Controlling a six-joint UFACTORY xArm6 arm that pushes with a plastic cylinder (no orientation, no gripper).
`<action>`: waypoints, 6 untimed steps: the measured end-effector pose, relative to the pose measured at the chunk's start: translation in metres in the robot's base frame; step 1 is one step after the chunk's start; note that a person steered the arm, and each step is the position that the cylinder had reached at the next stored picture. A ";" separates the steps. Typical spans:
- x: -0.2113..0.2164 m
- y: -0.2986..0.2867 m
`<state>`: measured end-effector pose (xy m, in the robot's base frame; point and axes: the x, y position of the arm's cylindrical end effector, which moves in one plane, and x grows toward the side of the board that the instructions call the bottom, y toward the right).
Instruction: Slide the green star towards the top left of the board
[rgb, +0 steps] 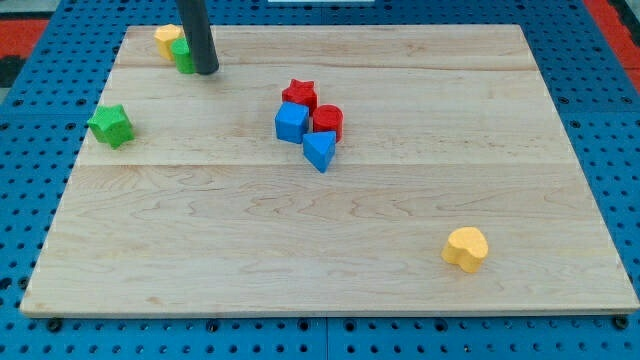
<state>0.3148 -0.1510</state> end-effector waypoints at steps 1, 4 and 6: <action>0.091 0.000; 0.034 -0.065; 0.076 -0.106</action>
